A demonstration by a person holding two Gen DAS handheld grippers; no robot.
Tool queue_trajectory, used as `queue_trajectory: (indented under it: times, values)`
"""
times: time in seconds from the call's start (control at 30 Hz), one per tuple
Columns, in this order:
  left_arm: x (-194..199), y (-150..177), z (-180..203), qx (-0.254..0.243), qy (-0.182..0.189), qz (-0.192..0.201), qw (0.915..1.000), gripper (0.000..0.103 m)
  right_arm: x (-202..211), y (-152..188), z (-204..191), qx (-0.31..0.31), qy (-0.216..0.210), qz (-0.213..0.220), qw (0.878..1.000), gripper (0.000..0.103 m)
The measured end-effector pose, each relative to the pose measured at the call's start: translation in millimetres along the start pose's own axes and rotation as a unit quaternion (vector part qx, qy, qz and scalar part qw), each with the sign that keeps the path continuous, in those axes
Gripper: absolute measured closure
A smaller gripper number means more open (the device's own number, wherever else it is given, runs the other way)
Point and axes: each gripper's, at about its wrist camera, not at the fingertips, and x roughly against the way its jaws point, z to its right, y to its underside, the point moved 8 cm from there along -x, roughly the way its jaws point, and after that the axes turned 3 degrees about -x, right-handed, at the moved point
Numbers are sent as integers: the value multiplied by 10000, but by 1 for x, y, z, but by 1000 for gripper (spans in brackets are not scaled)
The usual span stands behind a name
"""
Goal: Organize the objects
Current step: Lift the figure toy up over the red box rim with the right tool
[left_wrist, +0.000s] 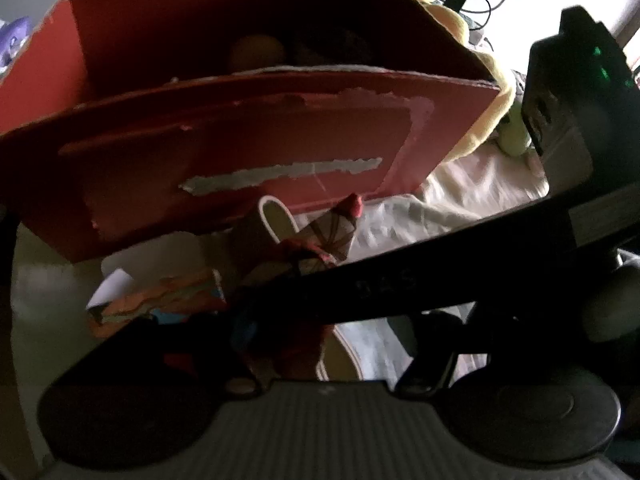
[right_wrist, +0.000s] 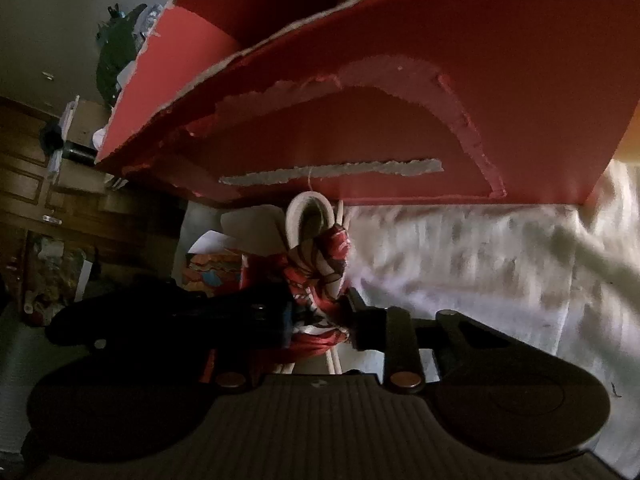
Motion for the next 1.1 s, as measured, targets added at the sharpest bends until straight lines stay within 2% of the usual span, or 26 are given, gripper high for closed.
queue_trajectory:
  times: [0.33,0.4,0.47,0.63,0.9,1.1]
  values:
    - [-15,5,6,-110,127,-320,9993,39,23,2,15,-218,13,204,9996,79]
    - [-16,4,14,-259,181,-335,9989,41,27,4,19,-277,41,273,9992,79]
    - [-17,3,22,-458,241,-355,9980,48,32,7,22,-329,57,340,9989,79]
    - [-14,-4,45,-1004,340,-281,9940,49,52,11,29,-478,122,636,9968,79]
    - [-2,-20,83,-1837,612,-96,9810,50,96,22,41,-677,252,1287,9890,79]
    - [25,-43,111,-2311,774,292,9694,51,135,20,33,-708,195,1793,9811,79]
